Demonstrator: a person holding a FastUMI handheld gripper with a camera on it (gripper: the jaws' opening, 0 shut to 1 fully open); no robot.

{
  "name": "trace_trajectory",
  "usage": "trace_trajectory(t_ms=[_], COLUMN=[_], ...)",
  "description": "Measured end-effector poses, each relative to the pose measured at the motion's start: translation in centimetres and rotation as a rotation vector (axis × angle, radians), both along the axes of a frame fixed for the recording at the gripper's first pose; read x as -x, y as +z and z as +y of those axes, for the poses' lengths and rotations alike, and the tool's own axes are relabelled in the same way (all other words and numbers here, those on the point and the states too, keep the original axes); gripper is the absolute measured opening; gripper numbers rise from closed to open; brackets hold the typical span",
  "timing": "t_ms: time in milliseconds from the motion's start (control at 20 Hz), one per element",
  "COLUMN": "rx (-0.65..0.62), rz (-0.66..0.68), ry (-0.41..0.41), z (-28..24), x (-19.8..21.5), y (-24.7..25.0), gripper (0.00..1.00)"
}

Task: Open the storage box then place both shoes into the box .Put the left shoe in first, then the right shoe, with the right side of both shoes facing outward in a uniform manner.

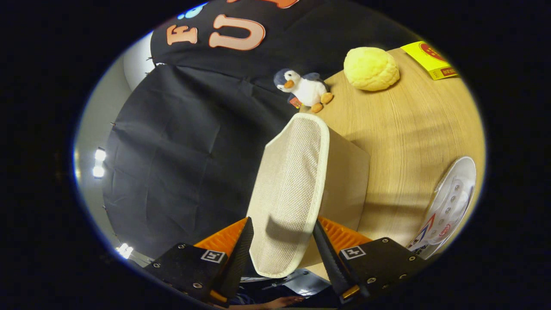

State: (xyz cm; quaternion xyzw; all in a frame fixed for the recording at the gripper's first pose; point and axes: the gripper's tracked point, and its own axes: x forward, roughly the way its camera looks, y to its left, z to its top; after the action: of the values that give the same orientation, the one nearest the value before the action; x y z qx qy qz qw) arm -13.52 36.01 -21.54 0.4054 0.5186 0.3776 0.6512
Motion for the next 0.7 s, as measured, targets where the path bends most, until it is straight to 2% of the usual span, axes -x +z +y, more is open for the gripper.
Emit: trace_trajectory(t_ms=[200, 300, 350, 450, 650, 700], rx=[-0.041, -0.045, -0.051, -0.072, -0.087, -0.083], rz=[-0.087, -0.125, -0.13, -0.129, -0.145, -0.155], ry=[-0.011, -0.019, -0.025, -0.033, -0.025, -0.024], z=[1.3, 2.1, 2.4, 3.5, 6.3, 7.1], x=[-1.3, -1.4, -1.2, -1.1, -0.5, -0.5], y=[5.0, 7.1, 8.1, 9.5, 11.7, 12.0], gripper=[0.71, 0.6, 0.5, 0.38, 0.23, 0.22])
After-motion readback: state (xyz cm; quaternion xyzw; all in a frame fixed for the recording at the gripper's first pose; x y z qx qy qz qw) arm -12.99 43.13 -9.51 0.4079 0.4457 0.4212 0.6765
